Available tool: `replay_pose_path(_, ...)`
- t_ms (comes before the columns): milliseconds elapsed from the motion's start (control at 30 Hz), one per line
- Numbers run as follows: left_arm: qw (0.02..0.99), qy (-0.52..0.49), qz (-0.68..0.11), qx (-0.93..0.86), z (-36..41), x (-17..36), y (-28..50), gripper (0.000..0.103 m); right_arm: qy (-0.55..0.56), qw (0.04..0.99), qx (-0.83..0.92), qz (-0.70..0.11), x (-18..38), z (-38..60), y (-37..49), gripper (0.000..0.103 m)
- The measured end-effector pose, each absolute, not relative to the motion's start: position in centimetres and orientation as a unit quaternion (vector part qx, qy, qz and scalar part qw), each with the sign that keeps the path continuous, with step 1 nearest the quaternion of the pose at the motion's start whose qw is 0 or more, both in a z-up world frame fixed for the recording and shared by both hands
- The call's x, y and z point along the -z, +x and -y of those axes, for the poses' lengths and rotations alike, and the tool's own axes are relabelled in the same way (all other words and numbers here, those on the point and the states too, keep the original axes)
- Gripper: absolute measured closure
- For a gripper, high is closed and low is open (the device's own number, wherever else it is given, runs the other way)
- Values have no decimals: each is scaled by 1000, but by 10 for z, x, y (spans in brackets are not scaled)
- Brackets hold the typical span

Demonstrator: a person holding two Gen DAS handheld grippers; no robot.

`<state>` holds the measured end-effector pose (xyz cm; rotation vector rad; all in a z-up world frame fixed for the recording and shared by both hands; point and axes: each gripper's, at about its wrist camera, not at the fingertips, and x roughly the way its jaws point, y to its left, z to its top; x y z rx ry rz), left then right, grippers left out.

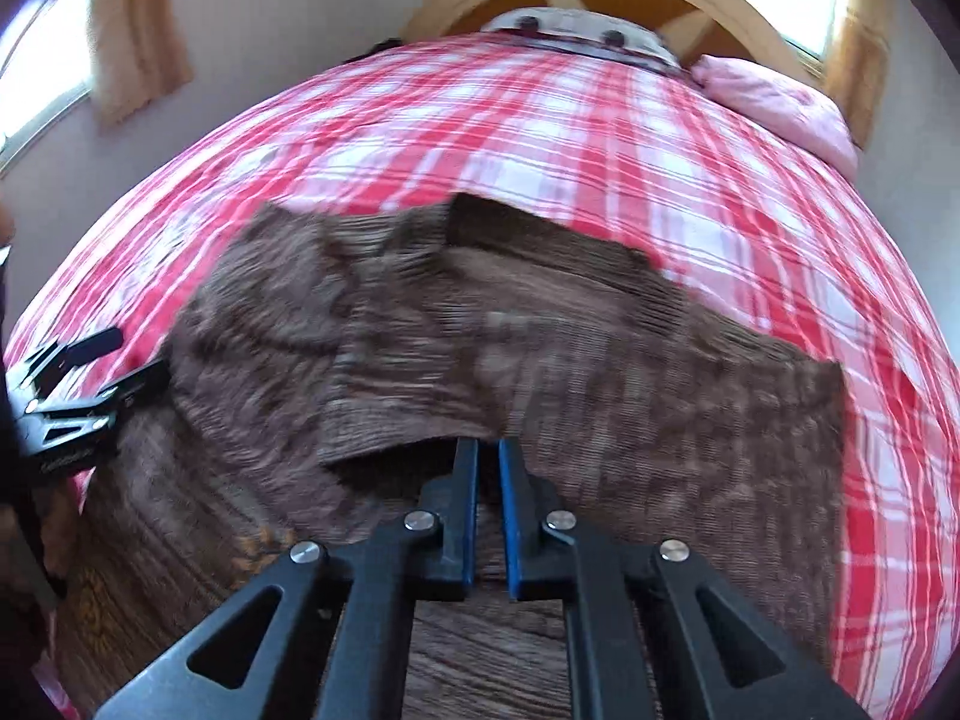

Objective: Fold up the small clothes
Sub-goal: 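Grasp the folded sleeve edge near the collar with the right tool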

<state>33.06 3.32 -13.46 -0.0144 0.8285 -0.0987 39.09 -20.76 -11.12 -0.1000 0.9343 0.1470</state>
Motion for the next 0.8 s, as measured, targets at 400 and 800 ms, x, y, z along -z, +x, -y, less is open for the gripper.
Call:
replay_pose_path(400, 915, -14, -399, 51, -36, 134, 330, 16, -82, 886, -146, -432, 114, 156, 380, 33)
replay_pose_path(800, 919, -21, -390, 64, -34, 131, 325, 16, -50, 897, -71, -433, 119, 196, 401, 96)
